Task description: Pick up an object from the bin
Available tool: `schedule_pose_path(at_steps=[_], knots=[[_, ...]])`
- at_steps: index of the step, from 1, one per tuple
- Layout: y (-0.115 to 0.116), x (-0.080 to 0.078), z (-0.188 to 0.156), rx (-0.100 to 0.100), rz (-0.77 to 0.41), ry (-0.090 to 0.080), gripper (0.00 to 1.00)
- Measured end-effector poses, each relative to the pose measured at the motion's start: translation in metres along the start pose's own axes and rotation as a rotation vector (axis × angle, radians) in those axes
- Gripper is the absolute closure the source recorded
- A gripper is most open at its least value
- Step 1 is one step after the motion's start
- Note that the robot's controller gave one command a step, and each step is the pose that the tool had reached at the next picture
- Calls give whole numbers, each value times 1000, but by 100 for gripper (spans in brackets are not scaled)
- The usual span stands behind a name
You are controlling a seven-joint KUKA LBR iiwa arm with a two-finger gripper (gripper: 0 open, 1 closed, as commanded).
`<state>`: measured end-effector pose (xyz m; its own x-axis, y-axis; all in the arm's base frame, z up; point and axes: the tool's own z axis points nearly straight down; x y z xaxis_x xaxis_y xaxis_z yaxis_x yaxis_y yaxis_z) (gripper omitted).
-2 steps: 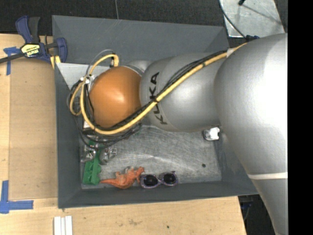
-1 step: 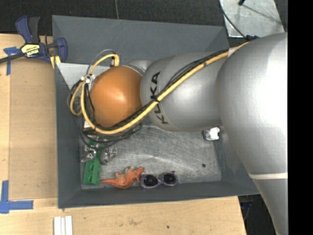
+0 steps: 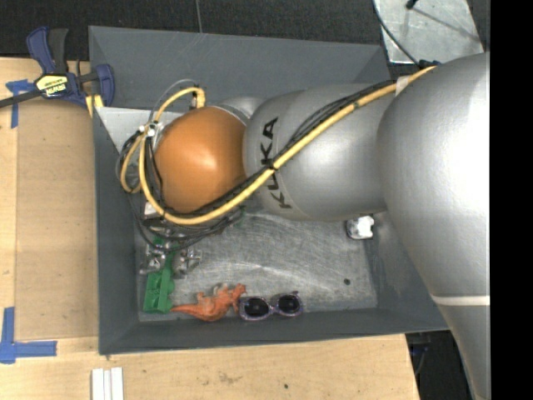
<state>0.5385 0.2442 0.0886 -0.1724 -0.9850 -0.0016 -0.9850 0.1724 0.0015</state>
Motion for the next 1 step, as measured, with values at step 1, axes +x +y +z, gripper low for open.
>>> schedule_pose_path(at_steps=[1], knots=[[1,0,-16,-3,1,2,100]])
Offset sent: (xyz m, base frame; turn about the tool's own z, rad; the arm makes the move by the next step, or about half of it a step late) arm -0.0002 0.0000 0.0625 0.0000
